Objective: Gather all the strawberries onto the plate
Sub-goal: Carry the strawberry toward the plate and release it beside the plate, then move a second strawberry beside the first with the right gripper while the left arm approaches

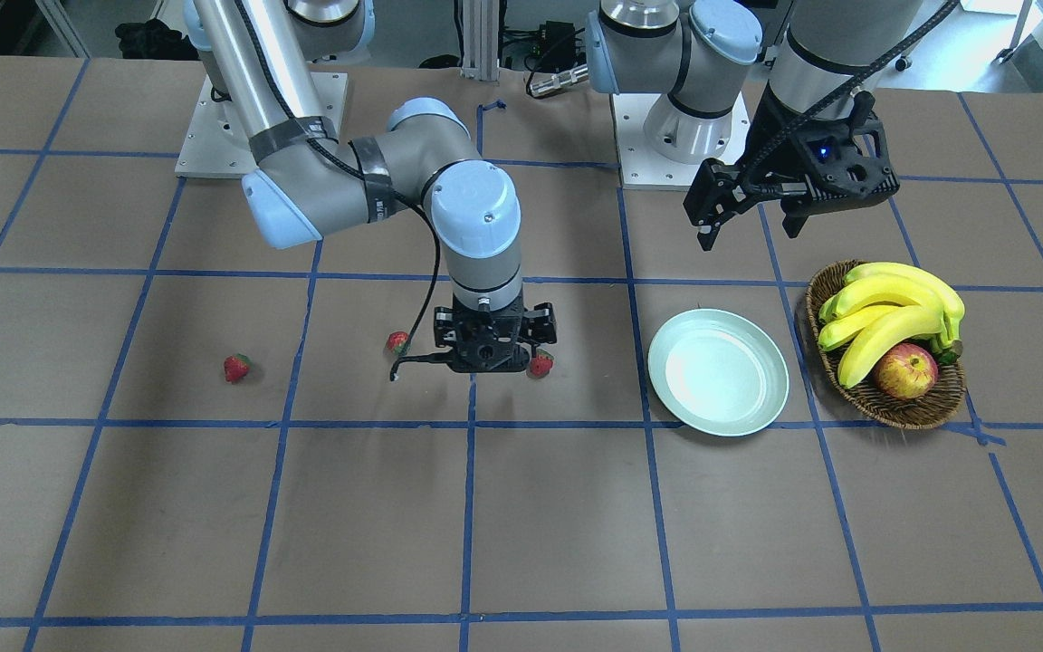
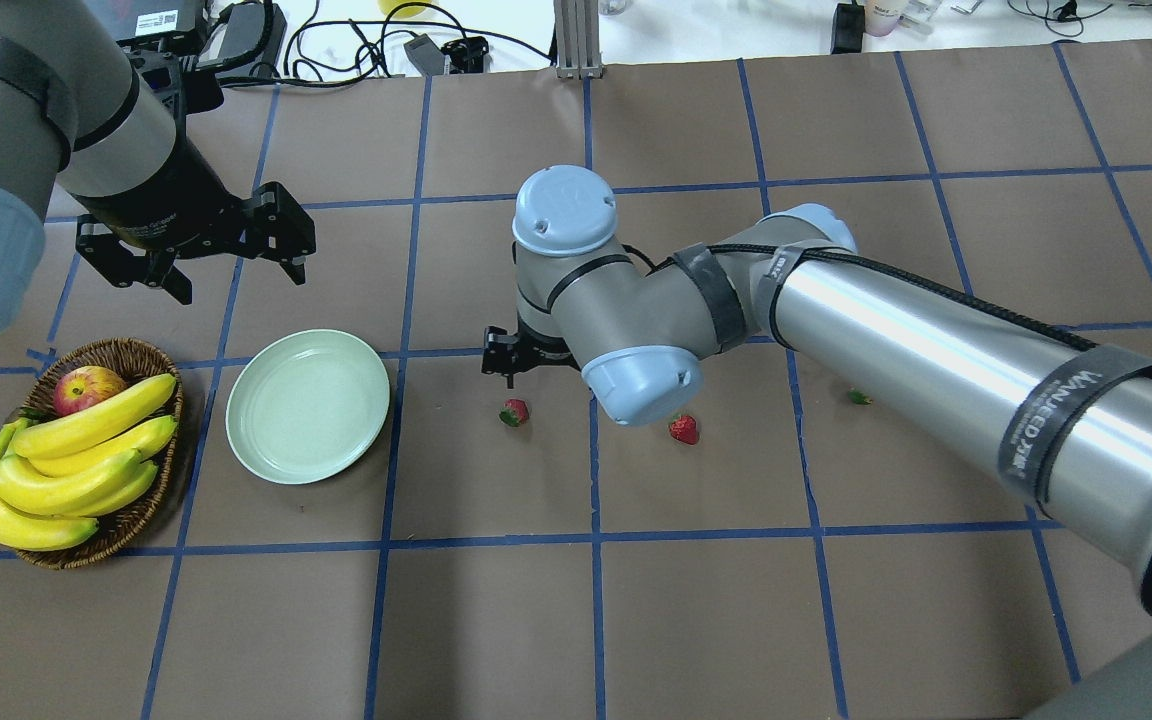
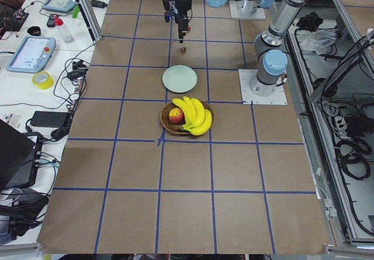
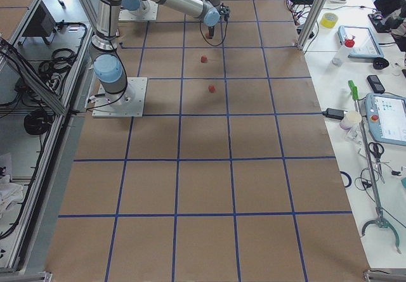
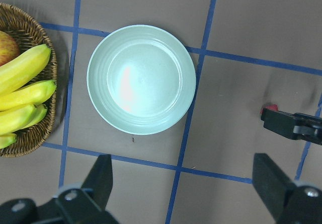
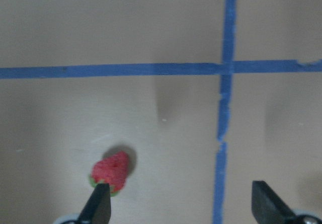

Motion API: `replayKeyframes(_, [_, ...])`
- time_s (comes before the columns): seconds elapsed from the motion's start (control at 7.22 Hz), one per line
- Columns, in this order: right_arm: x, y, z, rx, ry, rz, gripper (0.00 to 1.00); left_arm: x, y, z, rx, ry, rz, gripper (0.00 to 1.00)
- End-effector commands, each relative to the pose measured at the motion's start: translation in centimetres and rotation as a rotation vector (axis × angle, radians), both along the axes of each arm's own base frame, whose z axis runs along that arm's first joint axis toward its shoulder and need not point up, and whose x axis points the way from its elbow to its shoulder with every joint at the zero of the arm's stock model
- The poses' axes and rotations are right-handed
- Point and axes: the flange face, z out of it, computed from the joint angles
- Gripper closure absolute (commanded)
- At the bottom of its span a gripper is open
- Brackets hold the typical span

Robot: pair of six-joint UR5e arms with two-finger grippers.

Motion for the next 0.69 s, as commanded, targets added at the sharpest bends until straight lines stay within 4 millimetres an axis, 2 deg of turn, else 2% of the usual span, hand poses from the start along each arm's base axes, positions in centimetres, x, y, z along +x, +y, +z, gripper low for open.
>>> replayKeyframes(0.0, [-6.0, 1.3, -1.6, 0.094, 0.133, -0.027, 0.0, -1.4, -1.3, -3.5, 0.013, 0.135, 0.0, 0.0])
replayKeyframes(0.14, [-8.4, 2.0, -2.9, 0.081, 0.156, -0.054, 0.01, -2.3, -2.0, -7.0, -0.015, 0.18, -0.015, 0.0])
replayKeyframes(0.28, [-9.6, 3.1, -4.0, 0.069, 0.144, -0.063, 0.05, -4.7, -2.2, -10.9, -0.063, 0.195, -0.069, 0.0])
replayKeyframes(0.42, [-9.7, 3.5, -5.0, 0.042, 0.131, -0.064, 0.15, -5.8, -2.6, -12.8, -0.072, 0.195, -0.095, 0.0])
replayKeyframes(0.55, [-9.8, 3.4, -5.1, 0.041, 0.129, -0.065, 0.2, -6.1, -2.8, -13.8, -0.057, 0.197, -0.099, 0.0])
